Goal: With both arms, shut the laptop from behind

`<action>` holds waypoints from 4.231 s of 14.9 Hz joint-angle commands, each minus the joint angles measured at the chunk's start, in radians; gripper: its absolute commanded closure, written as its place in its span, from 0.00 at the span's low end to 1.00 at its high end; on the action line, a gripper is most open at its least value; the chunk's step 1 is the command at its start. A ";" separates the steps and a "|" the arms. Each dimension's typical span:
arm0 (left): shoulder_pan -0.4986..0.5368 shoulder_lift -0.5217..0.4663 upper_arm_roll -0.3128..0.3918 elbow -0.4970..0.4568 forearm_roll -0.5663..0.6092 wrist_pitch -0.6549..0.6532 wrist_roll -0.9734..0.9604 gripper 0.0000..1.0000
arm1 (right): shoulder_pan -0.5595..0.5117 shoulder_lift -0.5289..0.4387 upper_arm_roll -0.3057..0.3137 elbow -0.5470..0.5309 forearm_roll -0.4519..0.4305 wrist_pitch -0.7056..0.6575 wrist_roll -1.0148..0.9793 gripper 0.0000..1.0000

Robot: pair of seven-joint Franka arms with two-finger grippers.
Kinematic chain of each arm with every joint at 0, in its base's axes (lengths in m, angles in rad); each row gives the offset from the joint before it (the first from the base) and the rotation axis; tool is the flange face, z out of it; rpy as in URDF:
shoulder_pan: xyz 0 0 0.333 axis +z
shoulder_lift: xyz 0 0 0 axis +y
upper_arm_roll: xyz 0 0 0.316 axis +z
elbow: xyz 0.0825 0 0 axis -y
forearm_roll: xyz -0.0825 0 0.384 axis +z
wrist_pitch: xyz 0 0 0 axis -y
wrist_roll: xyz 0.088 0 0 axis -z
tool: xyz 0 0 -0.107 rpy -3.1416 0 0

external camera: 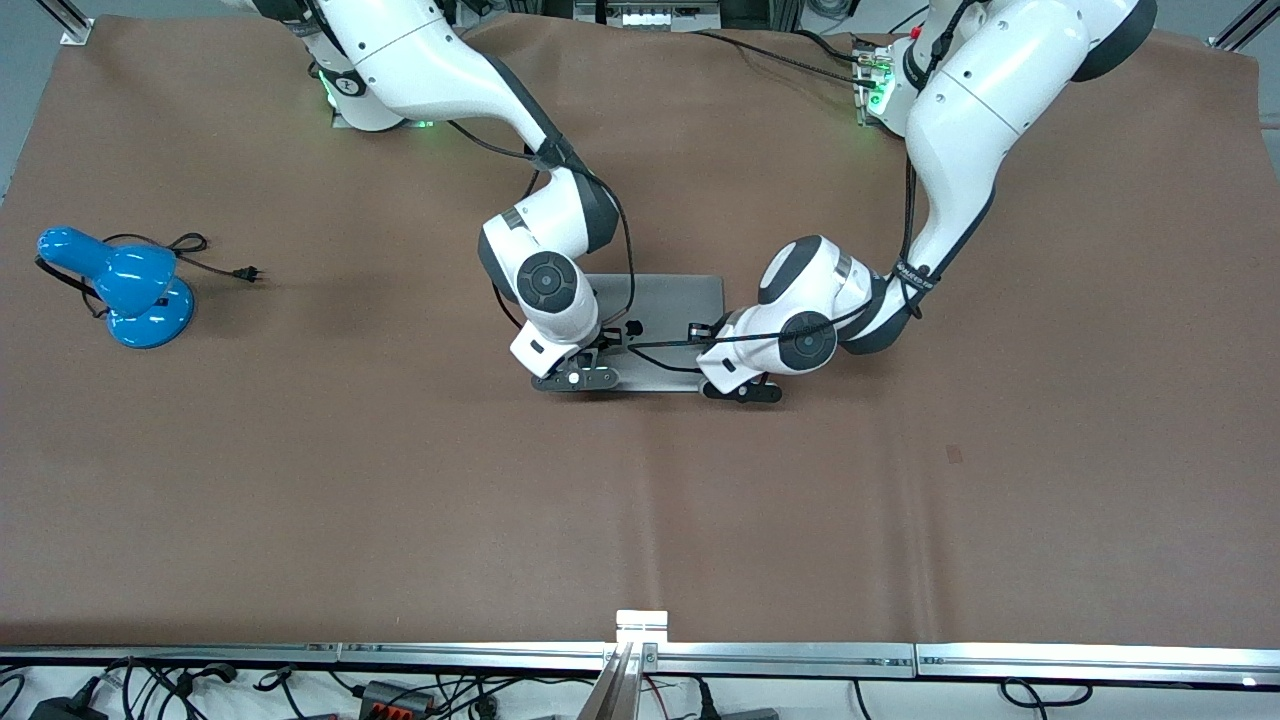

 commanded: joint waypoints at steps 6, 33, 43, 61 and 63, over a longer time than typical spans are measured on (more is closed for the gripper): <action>0.019 -0.103 0.058 0.098 0.037 -0.206 -0.023 1.00 | 0.002 -0.080 -0.093 0.054 -0.019 -0.076 -0.001 1.00; 0.225 -0.691 0.413 0.114 0.051 -0.696 0.450 0.00 | -0.578 -0.457 -0.064 0.225 -0.097 -0.556 -0.433 0.00; 0.227 -0.696 0.410 0.117 0.051 -0.707 0.451 0.00 | -0.663 -0.536 -0.044 0.168 -0.105 -0.605 -0.552 0.00; 0.227 -0.691 0.410 0.117 0.051 -0.710 0.453 0.00 | -0.663 -0.767 -0.043 -0.165 -0.145 -0.525 -0.553 0.00; 0.227 -0.691 0.410 0.119 0.051 -0.711 0.453 0.00 | -0.661 -0.767 -0.041 -0.156 -0.151 -0.530 -0.552 0.00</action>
